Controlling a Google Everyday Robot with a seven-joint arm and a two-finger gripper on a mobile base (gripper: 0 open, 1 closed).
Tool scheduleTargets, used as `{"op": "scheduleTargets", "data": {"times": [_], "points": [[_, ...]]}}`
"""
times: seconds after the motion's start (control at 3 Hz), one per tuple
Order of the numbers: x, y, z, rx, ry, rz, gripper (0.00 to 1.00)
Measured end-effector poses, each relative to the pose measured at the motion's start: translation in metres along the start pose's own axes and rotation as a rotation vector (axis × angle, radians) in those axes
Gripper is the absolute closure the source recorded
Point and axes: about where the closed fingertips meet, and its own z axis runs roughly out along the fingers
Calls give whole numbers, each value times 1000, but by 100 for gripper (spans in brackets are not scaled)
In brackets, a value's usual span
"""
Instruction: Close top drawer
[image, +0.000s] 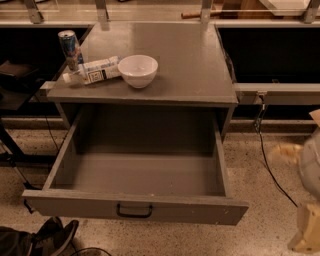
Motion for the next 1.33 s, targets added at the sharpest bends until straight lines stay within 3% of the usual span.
{"op": "scheduleTargets", "data": {"times": [0.33, 0.67, 1.0, 1.33], "points": [[-6, 38, 42, -43, -38, 18, 41], [-22, 61, 89, -79, -80, 35, 64], [-46, 69, 137, -119, -96, 30, 86], [-61, 68, 182, -133, -111, 37, 100]]}}
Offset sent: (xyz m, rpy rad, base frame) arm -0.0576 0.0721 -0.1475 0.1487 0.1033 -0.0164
